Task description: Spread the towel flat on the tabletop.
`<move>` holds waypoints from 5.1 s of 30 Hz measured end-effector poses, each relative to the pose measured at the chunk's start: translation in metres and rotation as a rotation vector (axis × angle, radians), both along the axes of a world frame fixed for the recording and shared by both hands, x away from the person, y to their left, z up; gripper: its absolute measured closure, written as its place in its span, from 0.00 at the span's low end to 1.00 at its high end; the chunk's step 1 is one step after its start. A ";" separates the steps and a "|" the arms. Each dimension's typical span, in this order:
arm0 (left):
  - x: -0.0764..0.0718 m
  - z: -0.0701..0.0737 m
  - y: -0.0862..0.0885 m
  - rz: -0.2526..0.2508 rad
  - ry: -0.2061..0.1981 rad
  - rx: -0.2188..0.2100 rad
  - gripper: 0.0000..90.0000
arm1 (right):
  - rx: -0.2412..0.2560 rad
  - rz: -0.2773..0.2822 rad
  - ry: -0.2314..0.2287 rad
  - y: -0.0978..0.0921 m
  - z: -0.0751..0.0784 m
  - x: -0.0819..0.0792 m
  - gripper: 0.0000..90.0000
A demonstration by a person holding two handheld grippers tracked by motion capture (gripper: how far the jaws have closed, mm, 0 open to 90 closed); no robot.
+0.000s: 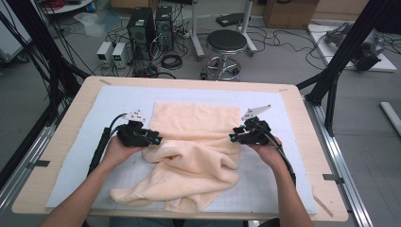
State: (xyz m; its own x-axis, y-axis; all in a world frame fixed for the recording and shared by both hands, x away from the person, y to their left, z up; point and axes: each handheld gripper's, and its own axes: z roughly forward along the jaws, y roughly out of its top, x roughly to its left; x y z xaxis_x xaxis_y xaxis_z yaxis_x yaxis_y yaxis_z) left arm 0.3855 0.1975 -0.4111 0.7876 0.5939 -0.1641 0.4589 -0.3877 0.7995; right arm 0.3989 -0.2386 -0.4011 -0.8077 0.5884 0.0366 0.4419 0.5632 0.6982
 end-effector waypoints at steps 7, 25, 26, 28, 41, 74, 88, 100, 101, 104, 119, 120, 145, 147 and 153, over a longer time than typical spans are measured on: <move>0.019 -0.011 0.009 0.163 -0.002 0.051 0.68 | -0.082 -0.076 -0.023 0.004 -0.008 0.020 0.64; 0.074 -0.009 -0.006 0.249 0.001 0.093 0.67 | -0.089 -0.178 -0.019 0.003 -0.019 0.068 0.60; 0.076 -0.013 -0.006 0.262 0.017 0.111 0.66 | -0.090 -0.184 -0.020 0.002 -0.021 0.069 0.60; 0.080 -0.025 -0.006 0.262 0.053 0.147 0.64 | -0.116 -0.188 0.010 0.001 -0.028 0.072 0.60; 0.099 -0.014 -0.010 0.368 -0.045 0.231 0.98 | -0.126 -0.169 0.006 0.014 -0.016 0.093 0.97; 0.048 -0.006 -0.006 0.240 -0.077 0.176 0.52 | -0.104 -0.036 0.079 0.028 -0.024 0.043 0.94; 0.020 -0.022 -0.010 0.023 0.016 0.189 0.87 | -0.122 0.014 0.092 0.026 -0.022 0.023 0.92; -0.031 0.000 0.016 -0.163 0.089 0.125 0.94 | -0.074 0.210 0.157 0.022 -0.002 -0.046 0.84; -0.033 0.002 0.017 -0.154 0.074 0.117 0.90 | -0.066 0.221 0.160 0.021 -0.001 -0.049 0.70; -0.022 0.007 0.022 -0.090 0.020 0.070 0.78 | -0.046 0.166 0.062 0.013 0.008 -0.047 0.67; 0.072 -0.022 -0.001 0.251 -0.029 0.182 0.58 | -0.118 -0.142 0.006 0.013 -0.027 0.059 0.60; 0.075 -0.027 -0.002 0.246 -0.011 0.197 0.59 | -0.096 -0.150 0.027 0.011 -0.030 0.061 0.62; 0.100 -0.001 0.013 0.356 -0.031 0.176 0.57 | -0.138 -0.216 0.025 0.018 0.007 0.103 0.54; 0.091 0.002 0.012 0.325 -0.042 0.154 0.57 | -0.129 -0.181 0.069 0.018 0.006 0.096 0.53; 0.055 0.012 0.005 0.219 -0.088 0.107 0.57 | -0.023 -0.124 -0.015 0.020 0.016 0.057 0.52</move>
State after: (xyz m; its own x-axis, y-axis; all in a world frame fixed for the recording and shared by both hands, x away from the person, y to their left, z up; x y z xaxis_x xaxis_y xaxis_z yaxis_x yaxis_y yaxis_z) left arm 0.4409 0.2029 -0.3996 0.6470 0.7620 -0.0280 0.4716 -0.3711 0.7999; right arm 0.4559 -0.2188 -0.3849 -0.7290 0.6845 0.0105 0.4990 0.5208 0.6927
